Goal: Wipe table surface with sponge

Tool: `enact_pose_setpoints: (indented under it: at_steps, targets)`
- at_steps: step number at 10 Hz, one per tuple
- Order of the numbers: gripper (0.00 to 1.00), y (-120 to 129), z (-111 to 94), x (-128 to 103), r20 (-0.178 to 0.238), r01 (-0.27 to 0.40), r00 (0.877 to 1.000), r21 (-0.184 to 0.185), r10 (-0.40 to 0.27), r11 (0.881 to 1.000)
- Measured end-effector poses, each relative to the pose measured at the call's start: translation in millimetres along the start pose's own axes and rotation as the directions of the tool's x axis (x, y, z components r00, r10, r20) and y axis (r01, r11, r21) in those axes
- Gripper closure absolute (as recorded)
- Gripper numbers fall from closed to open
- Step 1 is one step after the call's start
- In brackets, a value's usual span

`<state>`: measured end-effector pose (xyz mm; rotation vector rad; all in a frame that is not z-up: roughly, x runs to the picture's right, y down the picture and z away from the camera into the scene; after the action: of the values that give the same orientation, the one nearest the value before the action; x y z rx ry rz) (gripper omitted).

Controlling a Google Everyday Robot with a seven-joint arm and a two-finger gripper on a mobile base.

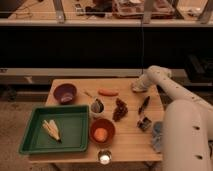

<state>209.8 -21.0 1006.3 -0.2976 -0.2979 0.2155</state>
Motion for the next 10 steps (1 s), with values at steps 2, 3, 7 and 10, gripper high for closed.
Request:
enact_pose_setpoints:
  at_steps: [2,3,7,10]
  targets:
    - [1.00,-8,16,-21,0.012,0.027,1.000,-0.008,-0.026,1.000]
    - [1.00,-9,21,-31,0.019,0.038,0.999,-0.013,-0.037,0.999]
    - [1.00,9,25,-69,0.090,0.091,0.992,-0.067,-0.085,0.994]
    - [1.00,42,0,-51,0.101,0.069,0.993,-0.089,-0.060,0.994]
